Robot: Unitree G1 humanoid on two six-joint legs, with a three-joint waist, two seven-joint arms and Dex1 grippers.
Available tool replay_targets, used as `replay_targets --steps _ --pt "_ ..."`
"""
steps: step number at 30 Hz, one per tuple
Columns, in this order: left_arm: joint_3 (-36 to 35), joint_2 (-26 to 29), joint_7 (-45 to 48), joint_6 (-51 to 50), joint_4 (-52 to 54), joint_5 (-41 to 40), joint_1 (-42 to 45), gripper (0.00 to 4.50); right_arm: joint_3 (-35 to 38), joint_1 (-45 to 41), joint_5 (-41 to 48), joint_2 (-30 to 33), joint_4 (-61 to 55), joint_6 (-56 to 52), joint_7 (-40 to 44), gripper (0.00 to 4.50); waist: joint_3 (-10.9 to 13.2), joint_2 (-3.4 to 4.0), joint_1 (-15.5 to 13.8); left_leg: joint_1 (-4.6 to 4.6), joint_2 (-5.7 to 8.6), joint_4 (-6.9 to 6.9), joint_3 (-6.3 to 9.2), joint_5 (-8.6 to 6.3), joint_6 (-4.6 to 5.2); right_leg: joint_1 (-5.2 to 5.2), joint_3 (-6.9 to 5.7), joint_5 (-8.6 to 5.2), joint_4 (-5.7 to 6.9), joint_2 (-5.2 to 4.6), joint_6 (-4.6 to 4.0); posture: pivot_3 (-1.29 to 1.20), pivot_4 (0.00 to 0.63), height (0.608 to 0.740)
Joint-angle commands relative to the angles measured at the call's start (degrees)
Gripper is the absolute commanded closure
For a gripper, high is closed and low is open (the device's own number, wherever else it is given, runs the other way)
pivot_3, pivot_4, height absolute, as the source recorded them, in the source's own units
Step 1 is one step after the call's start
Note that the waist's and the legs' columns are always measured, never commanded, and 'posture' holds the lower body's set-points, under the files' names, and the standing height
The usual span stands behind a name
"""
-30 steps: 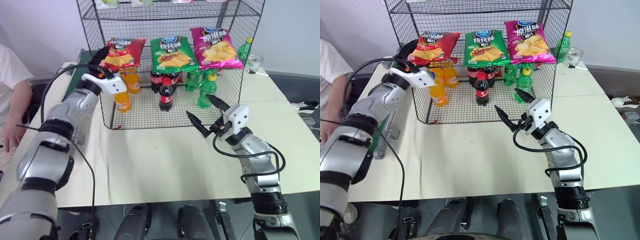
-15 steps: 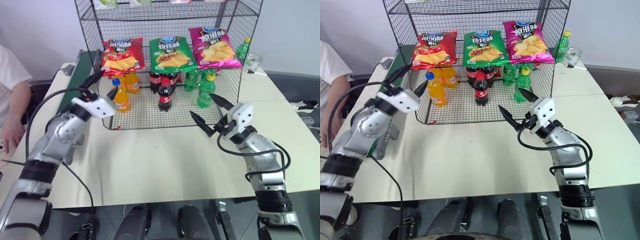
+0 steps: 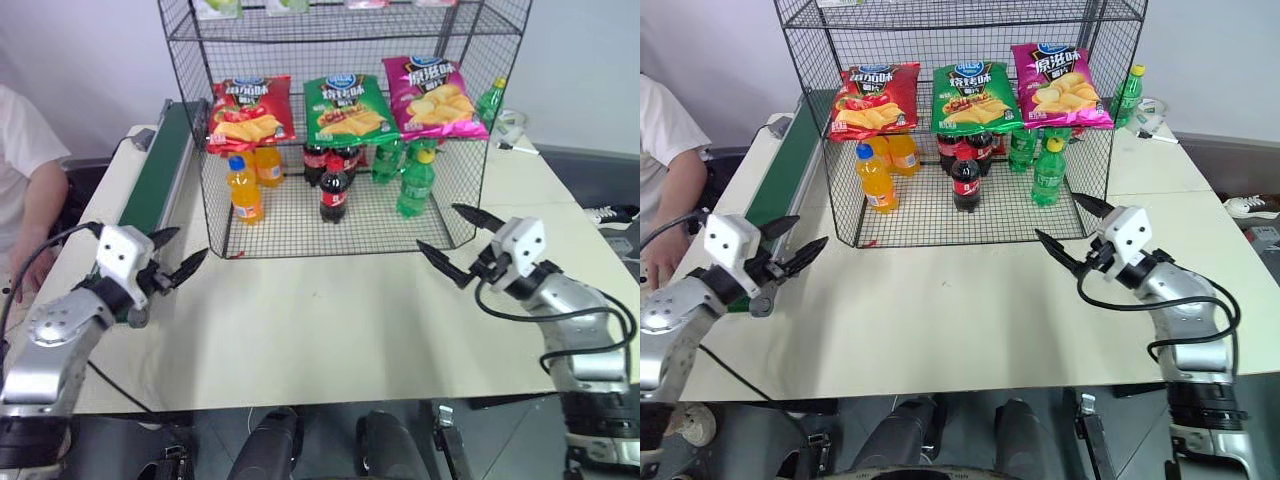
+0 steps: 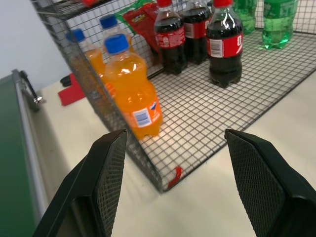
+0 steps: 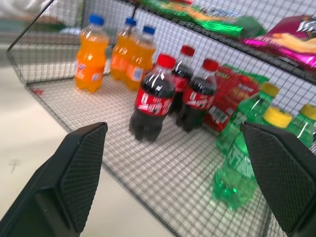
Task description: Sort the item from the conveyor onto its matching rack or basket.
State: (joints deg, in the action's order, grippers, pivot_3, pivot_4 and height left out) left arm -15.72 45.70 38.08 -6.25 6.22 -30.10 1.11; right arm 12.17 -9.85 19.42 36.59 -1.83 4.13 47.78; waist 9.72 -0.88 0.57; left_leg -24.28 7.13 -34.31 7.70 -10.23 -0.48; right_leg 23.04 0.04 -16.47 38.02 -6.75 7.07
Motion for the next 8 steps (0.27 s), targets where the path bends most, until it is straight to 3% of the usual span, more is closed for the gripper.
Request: replay_targets --steps 1,8 --pt "-4.1 0.9 2.4 -0.3 0.9 -0.3 -0.6 1.21 3.3 0.1 1.6 2.3 0.6 1.1 1.7 0.00 0.0 0.01 0.0 0.02 0.00 0.00 -0.02 0.00 0.00 -0.02 0.00 0.00 -0.03 -0.01 0.00 0.00 0.150 0.740" --pt "-5.2 1.0 6.7 5.0 -4.6 4.7 -1.4 1.21 4.2 1.5 1.5 4.9 2.2 1.8 5.1 0.00 0.0 0.01 0.1 0.03 -0.01 0.01 -0.03 -0.01 0.01 -0.04 0.01 -0.03 -0.07 -0.03 -0.05 0.00 0.150 0.740"
